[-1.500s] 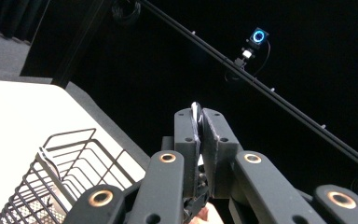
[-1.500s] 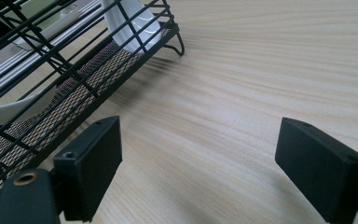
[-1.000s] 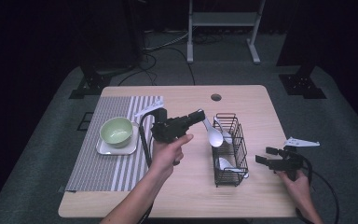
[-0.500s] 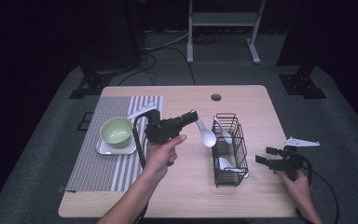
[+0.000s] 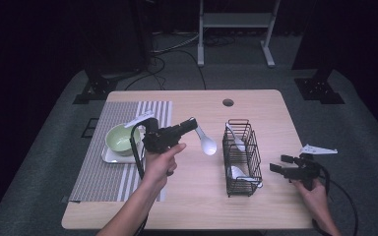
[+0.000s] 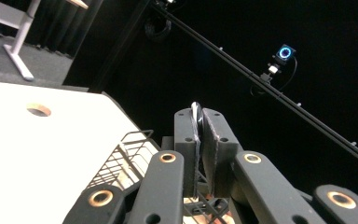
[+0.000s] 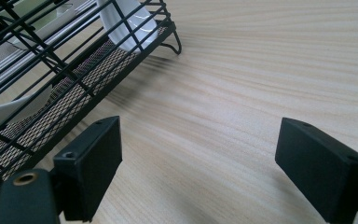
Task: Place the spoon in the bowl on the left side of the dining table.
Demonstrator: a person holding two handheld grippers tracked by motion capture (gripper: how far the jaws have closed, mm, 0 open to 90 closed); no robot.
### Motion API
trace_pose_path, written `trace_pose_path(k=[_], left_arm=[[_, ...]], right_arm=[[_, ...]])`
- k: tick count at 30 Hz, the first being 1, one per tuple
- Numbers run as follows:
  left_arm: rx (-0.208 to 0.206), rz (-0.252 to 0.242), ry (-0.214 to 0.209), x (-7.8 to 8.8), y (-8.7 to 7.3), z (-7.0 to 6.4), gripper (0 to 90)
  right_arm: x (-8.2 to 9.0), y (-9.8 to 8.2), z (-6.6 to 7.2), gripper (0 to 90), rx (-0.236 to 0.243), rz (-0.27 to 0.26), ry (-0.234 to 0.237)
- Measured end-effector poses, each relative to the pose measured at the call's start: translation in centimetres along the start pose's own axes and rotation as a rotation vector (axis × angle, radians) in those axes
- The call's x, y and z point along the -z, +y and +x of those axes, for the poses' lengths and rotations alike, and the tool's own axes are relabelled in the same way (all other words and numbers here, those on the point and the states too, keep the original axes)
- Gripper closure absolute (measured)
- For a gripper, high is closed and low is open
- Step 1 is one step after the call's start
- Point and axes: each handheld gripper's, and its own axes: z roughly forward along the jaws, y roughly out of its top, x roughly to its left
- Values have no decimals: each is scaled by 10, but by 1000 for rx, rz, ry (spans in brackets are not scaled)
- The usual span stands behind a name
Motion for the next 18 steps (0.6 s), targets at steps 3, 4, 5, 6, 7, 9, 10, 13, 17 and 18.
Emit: trace_pose_path(k=[3,4,5,6,7,9,10,13,17,18], left_arm=[[5,-4,7,3,-1,3,851],[2,0,11,4,-1,4,850],[8,-4,13,5,-1,5,851],[6,-3,14,6,0,6,850],[5,-4,13,6,0,7,851],[4,-2,17,7,0,7,851],[4,-2,17,7,0,7,851],[1,-1,21,9,0,9,851],[-3,-1,34,11,-1,11,850],[-3,-1,34,11,-1,11,851]], right_arm=[[0,0,0,135,0,0,0],[0,0,0,135,0,0,0],[0,0,0,135,-1,1,-1],[0,0,0,135,-1,1,-1],[0,0,0,135,-1,0,-1],[0,0,0,135,-4,0,-1],[0,0,0,135,-4,0,-1],[0,0,0,135,-4,0,-1],[0,0,0,135,-5,0,0],[0,0,0,135,-5,0,0]])
